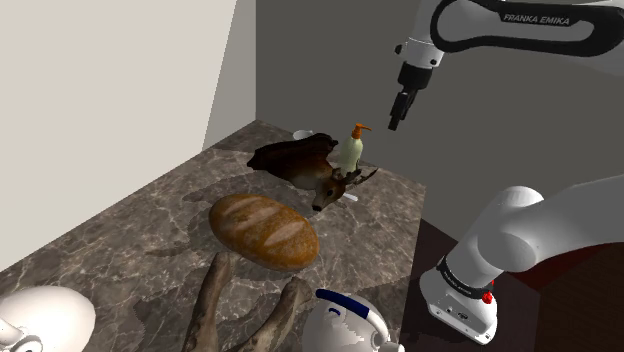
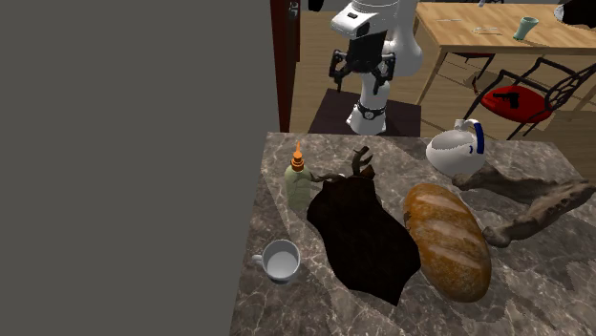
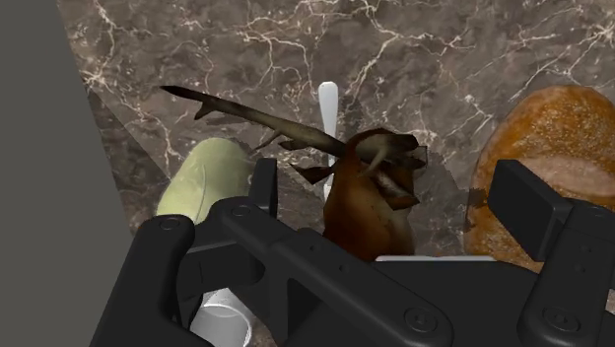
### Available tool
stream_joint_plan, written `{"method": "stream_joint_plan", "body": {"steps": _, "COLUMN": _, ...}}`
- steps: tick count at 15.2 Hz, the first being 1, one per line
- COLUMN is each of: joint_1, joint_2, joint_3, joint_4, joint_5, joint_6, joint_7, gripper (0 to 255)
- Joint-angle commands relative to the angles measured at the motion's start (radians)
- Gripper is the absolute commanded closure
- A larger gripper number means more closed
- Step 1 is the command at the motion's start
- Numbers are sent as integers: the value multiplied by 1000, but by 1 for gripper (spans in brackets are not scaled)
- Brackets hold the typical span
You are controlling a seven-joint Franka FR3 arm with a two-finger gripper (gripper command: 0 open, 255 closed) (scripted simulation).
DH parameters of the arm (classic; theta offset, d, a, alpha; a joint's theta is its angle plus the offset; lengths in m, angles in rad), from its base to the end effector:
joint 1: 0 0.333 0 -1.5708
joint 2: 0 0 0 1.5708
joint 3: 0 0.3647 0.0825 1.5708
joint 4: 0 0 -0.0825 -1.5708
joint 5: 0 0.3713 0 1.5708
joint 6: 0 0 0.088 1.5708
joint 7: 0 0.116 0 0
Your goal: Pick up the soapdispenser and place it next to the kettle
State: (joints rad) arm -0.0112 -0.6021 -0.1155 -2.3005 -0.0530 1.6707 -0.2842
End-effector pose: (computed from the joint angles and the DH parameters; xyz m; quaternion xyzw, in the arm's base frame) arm 0.3215 -0.0573 0.5947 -0.9956 -0.0922 0.0138 0.0092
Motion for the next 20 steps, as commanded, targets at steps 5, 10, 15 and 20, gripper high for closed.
{"method": "stream_joint_plan", "body": {"steps": 5, "joint_1": -8, "joint_2": 169, "joint_3": -73, "joint_4": 30, "joint_5": -10, "joint_6": 162, "joint_7": -93, "gripper": 0}}
{"method": "stream_joint_plan", "body": {"steps": 10, "joint_1": -10, "joint_2": 337, "joint_3": -129, "joint_4": 98, "joint_5": 11, "joint_6": 276, "joint_7": -179, "gripper": 0}}
{"method": "stream_joint_plan", "body": {"steps": 15, "joint_1": -16, "joint_2": 518, "joint_3": -174, "joint_4": 201, "joint_5": 64, "joint_6": 363, "joint_7": -273, "gripper": 0}}
{"method": "stream_joint_plan", "body": {"steps": 20, "joint_1": -19, "joint_2": 571, "joint_3": -180, "joint_4": 201, "joint_5": 84, "joint_6": 416, "joint_7": -297, "gripper": 0}}
